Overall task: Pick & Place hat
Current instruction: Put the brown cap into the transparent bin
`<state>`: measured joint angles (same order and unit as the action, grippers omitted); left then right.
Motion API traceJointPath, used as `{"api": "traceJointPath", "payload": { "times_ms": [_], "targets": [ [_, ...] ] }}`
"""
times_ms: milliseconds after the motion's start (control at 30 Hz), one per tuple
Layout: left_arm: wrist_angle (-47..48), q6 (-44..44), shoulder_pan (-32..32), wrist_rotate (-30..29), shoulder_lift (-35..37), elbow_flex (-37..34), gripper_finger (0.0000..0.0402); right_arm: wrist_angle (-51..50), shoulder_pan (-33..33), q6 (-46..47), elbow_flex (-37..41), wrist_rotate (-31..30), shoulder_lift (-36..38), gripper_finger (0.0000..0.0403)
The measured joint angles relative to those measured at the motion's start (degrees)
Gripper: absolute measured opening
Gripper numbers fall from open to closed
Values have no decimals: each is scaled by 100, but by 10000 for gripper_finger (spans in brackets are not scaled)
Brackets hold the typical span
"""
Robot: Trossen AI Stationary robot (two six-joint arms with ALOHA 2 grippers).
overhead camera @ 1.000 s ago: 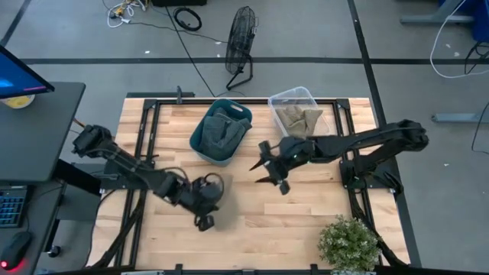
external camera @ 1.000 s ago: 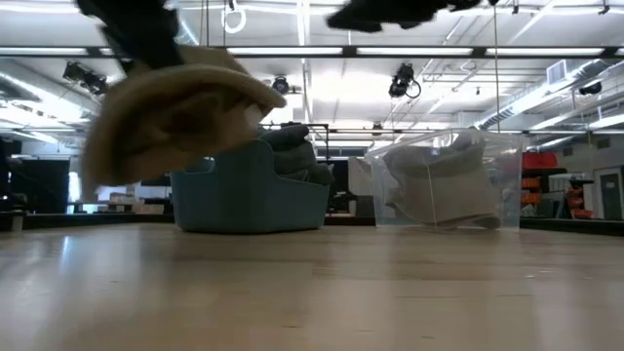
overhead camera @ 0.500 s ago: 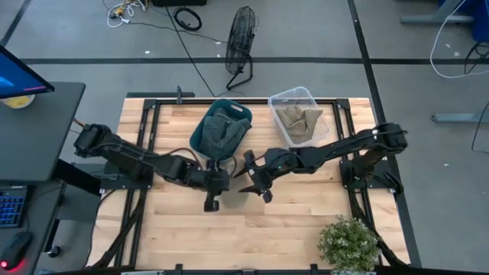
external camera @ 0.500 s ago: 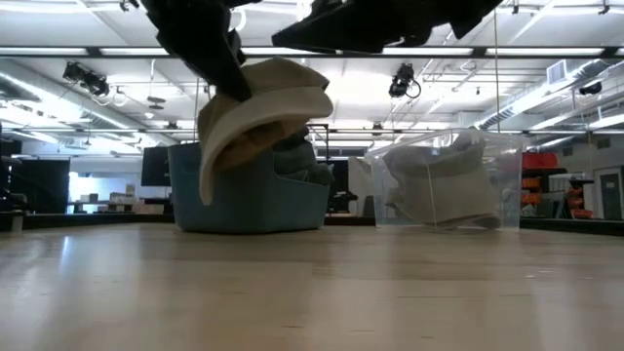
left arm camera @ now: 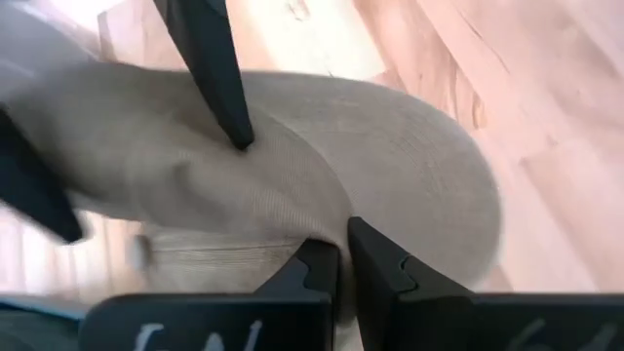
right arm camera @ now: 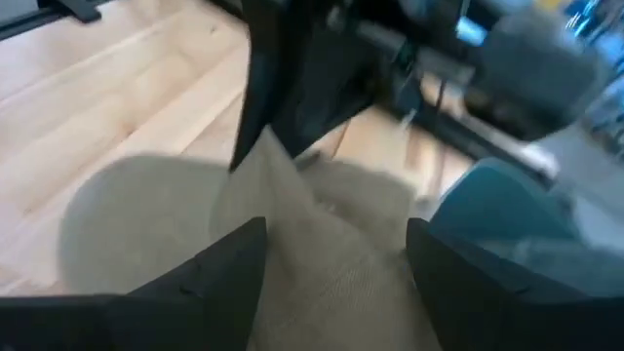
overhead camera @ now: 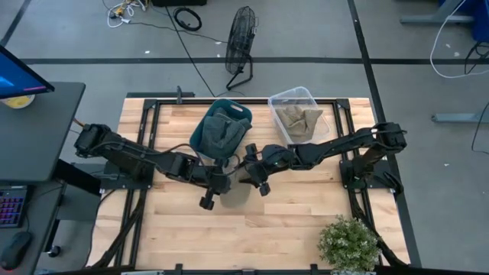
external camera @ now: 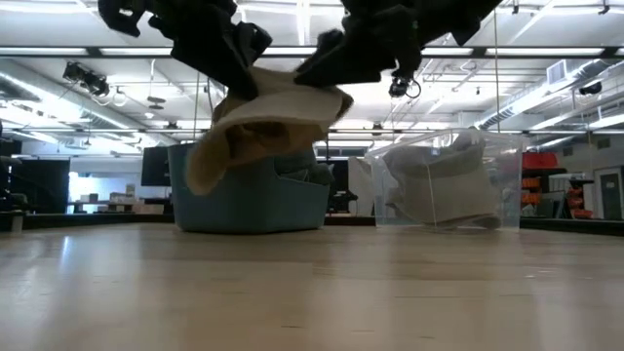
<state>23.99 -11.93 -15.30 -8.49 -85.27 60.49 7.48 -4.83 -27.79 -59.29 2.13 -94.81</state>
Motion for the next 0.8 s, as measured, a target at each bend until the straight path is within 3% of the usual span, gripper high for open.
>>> {"api": "traceJointPath", "payload": {
  "times_ms": [200, 367, 567, 733, 800],
  "targets": [
    [2, -366, 20, -170, 0, 0, 18, -487, 31, 229, -2, 46, 0, 249],
    [7, -380, 98, -304, 0, 0, 18, -512, 16, 508, -2, 25, 0, 214],
    [-3, -336, 114, -354, 0, 0, 15, -601, 27, 745, 0, 49, 0, 122],
    [-23, 290, 114, -366, 0, 0, 30, -611, 25, 800, 0, 51, 0, 20],
    [-45, 541, 114, -374, 0, 0, 41, -612, 18, 795, 2, 51, 0, 12]
  ]
}}
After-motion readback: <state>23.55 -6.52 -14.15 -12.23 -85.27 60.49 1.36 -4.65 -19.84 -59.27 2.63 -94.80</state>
